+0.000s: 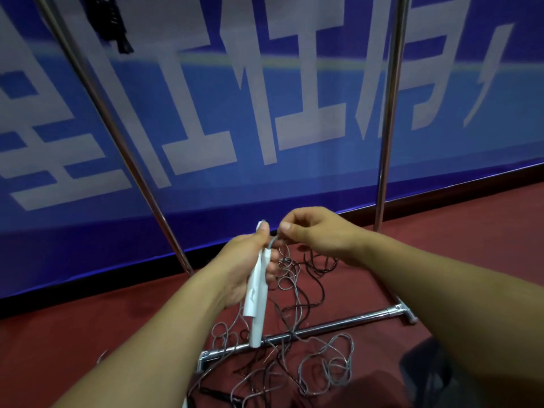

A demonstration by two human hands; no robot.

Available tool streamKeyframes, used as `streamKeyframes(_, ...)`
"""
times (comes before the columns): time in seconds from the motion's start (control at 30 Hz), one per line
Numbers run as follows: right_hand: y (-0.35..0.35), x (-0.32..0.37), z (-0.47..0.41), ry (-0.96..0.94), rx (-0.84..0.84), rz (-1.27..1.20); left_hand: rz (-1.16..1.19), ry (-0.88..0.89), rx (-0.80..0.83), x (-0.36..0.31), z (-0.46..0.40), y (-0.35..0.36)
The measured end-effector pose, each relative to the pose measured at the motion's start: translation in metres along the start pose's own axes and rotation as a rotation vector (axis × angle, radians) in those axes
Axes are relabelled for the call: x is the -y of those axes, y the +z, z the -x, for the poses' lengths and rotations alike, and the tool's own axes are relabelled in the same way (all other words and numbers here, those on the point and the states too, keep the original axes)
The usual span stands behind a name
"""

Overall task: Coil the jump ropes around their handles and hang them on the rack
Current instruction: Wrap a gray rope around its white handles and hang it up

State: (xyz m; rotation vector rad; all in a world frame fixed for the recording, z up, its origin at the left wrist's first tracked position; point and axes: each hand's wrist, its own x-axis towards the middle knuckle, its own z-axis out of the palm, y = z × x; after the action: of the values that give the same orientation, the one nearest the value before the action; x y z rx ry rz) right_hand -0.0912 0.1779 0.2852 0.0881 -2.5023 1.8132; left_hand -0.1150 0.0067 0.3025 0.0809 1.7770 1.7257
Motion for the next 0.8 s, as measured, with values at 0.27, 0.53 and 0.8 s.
streamKeyframes(0.27,0.003,-0.004,-0.002,0.082,-0.073,0.135,-0.039,0.004,-0.033,0.001,0.002,0.002)
streamKeyframes(0.53,-0.001,-0.007,-0.006,0.155,-0.280,0.161,-0.130,-0.075,0.117,0.001,0.010,0.007)
streamKeyframes(0.8,0.008,-0.005,-0.002,0.170,-0.062,-0.132,-0.142,-0.058,0.205,-0.005,0.016,0.004)
